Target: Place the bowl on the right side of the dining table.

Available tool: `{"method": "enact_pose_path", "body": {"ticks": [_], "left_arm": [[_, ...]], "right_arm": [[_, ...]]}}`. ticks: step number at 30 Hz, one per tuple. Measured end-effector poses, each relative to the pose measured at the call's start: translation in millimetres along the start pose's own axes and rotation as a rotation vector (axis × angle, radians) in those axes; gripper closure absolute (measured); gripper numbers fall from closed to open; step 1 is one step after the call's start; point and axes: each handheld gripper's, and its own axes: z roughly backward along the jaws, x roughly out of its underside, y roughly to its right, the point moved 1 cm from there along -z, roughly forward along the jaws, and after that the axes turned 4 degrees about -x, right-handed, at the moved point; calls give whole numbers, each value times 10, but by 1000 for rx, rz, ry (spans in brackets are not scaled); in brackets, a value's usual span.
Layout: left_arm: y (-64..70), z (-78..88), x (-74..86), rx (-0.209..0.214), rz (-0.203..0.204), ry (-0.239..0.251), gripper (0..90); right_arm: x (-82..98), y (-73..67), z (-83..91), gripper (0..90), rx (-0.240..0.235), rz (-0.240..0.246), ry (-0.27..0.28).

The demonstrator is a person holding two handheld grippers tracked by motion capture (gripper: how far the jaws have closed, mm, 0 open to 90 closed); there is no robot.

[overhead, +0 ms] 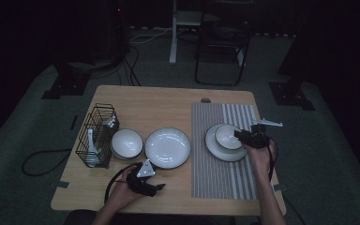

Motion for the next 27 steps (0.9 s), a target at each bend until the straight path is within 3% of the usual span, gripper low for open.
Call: {"method": "enact_pose_path", "body": {"ticks": [3,6,7,9,17,19,20,21,27], "left_arm": [[-1,1,0,0,-2,-1,271],[-1,1,0,0,-1,-1,271],[-1,1,0,0,-1,-1,271],[0,0,0,0,-1,0,271],[-4,-4,-4,-6,2,-6,248],[-4,-4,-4,-6,2,-7,248],[-4,-4,-4,-6,2,-7,246],[-4,-10,-6,-8,2,-10,225],[-2,-9,-4,-9,5,-13,203]], "right_arm": [[1,-67,-2,520,-13,42,-1],[4,-172,-27,442,-22,117,-29],[4,-172,-27,442,-22,117,-29],[25,-275,-51,388,-14,189,-35],[116,-553,-46,329,-65,341,-20],[144,-653,-33,323,-97,391,-18],[144,-653,-33,323,-97,391,-18],[179,-764,-29,314,-133,440,-15],[285,-953,-79,319,-206,516,-27]]}}
